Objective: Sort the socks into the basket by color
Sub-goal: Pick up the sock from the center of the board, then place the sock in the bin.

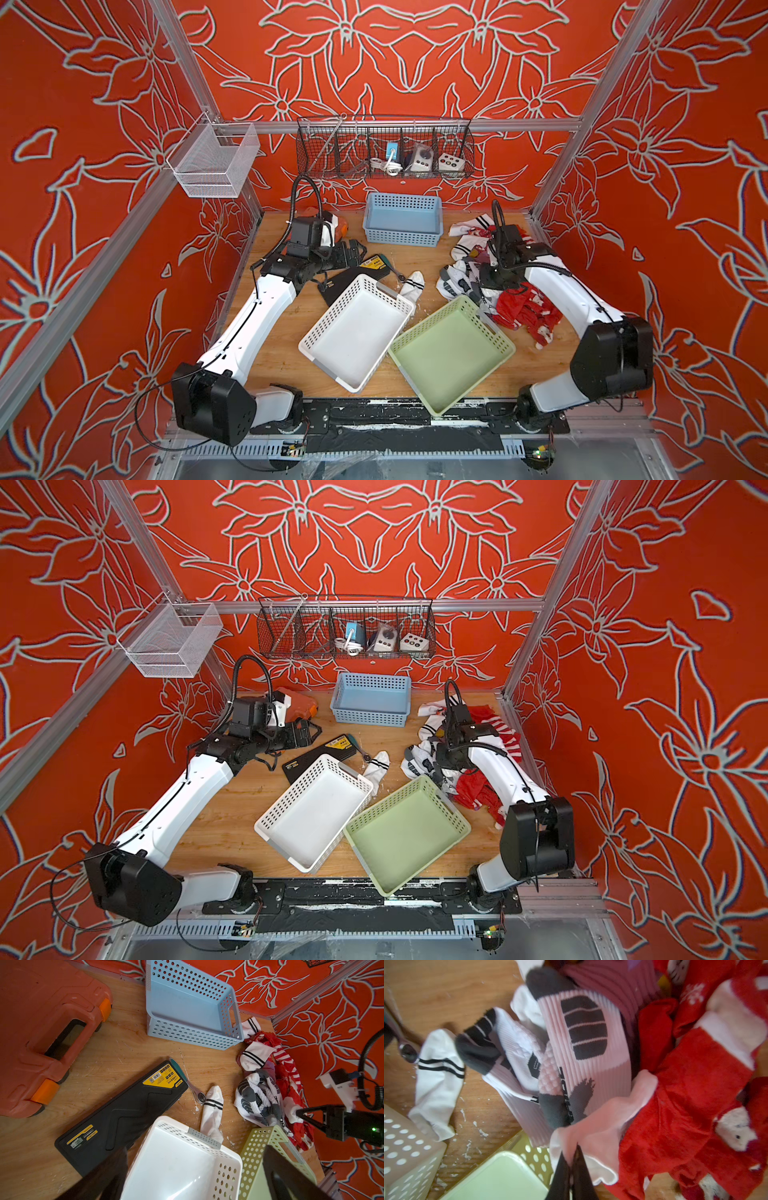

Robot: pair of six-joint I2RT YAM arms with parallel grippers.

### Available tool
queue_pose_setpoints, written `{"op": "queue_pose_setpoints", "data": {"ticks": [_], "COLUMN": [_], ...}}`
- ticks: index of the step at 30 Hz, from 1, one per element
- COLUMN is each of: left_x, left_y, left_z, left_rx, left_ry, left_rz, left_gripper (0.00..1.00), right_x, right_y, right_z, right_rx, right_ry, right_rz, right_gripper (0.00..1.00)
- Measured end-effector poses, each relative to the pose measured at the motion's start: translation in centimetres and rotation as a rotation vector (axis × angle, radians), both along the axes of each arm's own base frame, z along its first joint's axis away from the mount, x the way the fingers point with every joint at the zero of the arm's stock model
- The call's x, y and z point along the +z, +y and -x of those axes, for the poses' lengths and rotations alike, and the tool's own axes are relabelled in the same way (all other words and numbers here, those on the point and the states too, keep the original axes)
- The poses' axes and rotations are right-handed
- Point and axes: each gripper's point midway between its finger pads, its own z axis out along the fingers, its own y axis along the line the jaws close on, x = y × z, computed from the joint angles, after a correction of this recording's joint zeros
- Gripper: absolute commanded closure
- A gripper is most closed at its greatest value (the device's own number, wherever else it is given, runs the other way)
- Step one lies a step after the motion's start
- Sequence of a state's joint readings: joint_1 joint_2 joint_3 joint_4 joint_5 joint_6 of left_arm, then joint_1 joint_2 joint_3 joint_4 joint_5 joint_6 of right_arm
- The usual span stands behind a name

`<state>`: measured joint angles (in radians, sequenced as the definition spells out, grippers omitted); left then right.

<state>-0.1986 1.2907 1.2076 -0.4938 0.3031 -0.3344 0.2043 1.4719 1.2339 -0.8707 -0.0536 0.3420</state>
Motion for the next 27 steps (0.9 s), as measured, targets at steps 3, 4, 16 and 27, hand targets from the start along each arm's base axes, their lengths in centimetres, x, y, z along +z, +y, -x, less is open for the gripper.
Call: {"op": "queue_pose_setpoints", "data": {"ticks": [3,4,16,27], "left_x": [-0.1,-0.2,0.0,-0.4], "left_y": [-0.1,-0.2,-0.8,-1.4], "left_z": [0.1,0.1,0.3,0.4], "left_rx": [-0.007,-0.009,-0.035,-0.060], "left_ry": [0.004,0.004,0.005,0.019], "left_rz": [0.005,0.006,0.024,0.033], "left_gripper": [0.02,0.02,0.02,0.02], "right_x": [3.0,4.1,12.6,11.7], "right_y": [0.0,0.1,2.5,7.9], "right_z": [0.3,0.4,4.5,10.9], "right_rx": [0.012,0.017,0.117,0.326], "right_ry": [-0.069,-0.095,-0.236,-0.113], "right_rz": [-0.015,-0.023,-0.179,-0.312], "right_gripper": [1.00,1.00,1.00,1.00]}}
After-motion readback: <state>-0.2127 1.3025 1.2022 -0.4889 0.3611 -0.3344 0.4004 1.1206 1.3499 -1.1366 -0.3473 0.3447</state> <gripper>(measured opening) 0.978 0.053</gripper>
